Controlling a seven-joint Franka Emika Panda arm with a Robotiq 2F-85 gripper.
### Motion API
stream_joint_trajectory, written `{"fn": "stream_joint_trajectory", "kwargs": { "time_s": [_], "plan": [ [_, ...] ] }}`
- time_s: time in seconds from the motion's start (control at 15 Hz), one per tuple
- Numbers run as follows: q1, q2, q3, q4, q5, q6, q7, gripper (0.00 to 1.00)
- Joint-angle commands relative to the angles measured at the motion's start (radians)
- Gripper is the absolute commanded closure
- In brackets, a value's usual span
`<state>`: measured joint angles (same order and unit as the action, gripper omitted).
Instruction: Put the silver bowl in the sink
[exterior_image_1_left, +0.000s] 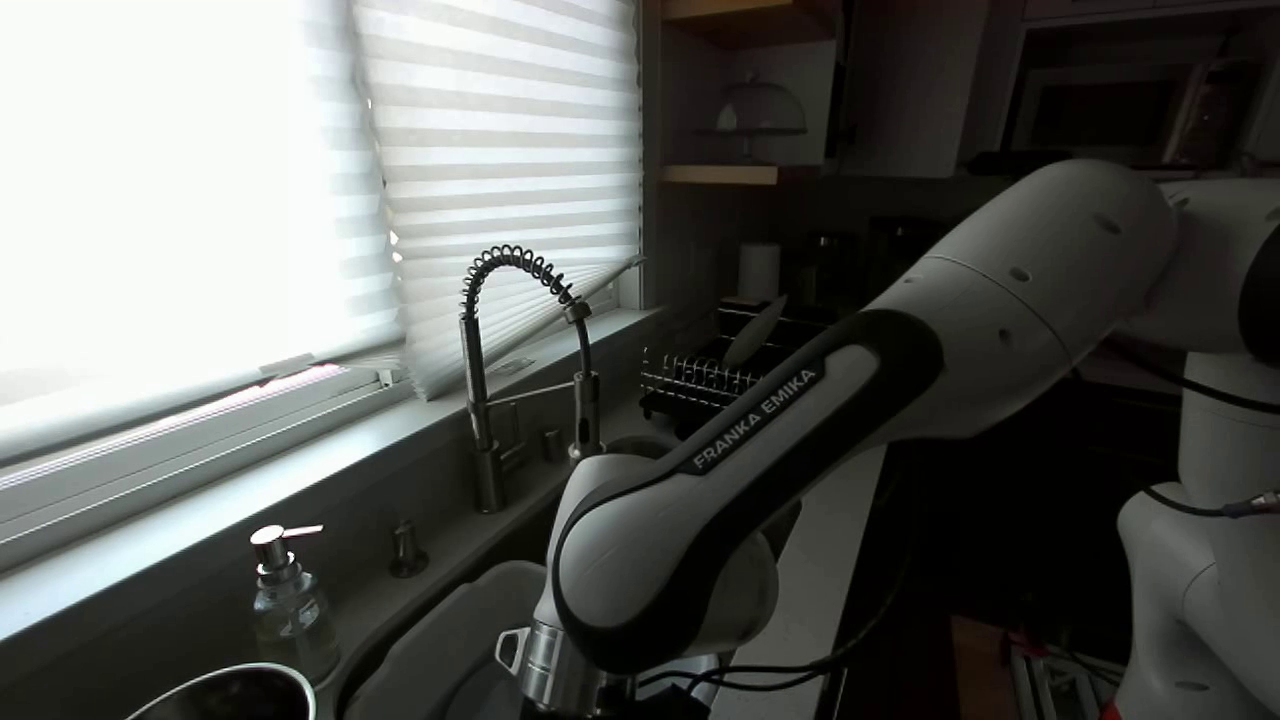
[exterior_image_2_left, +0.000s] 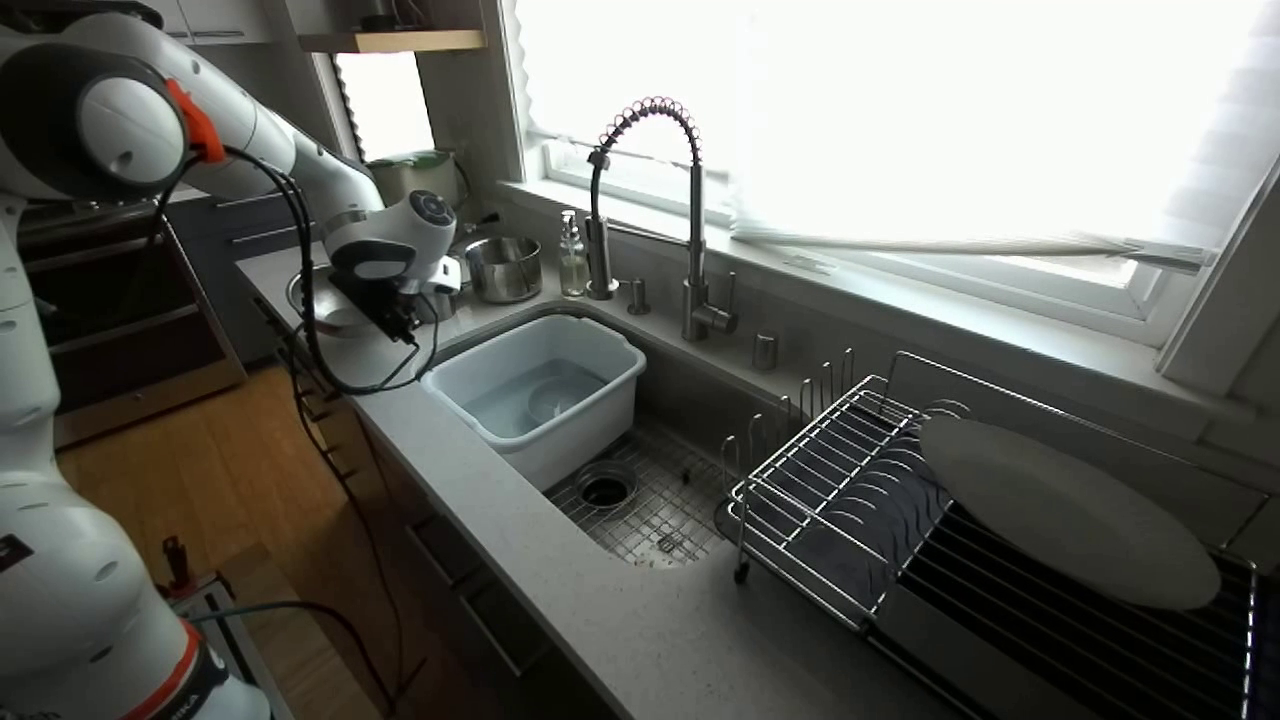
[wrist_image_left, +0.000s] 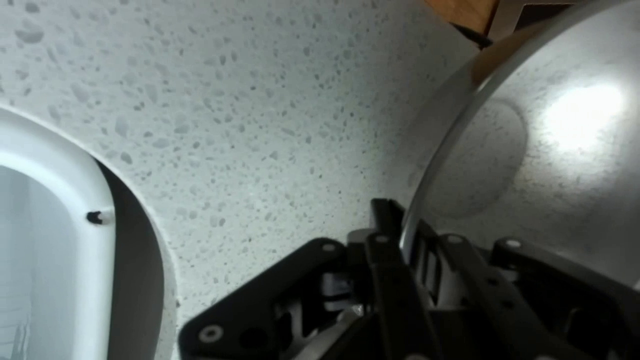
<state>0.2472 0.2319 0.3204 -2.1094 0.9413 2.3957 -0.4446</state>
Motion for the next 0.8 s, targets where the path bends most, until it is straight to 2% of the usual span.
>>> {"fn": "stream_joint_trajectory", "kwargs": {
  "time_s": [0.0,0.13,0.27,0.6,0.73],
  "plan": [
    [-0.006,-0.020,-0.001,-0.015,0.017,-0.015,-0.006,0.98],
    [-0.006,-0.039,-0.003,-0.013,-0.004,-0.034,0.002,0.98],
    [-0.007,-0.088,-0.013,-0.023,-0.074,-0.102,0.044,0.98],
    [-0.014,-0.231,-0.041,-0.054,-0.203,-0.370,0.171,0.98],
    [-0.016,-0.318,-0.060,-0.097,-0.258,-0.429,0.260,0.98]
  ]
}}
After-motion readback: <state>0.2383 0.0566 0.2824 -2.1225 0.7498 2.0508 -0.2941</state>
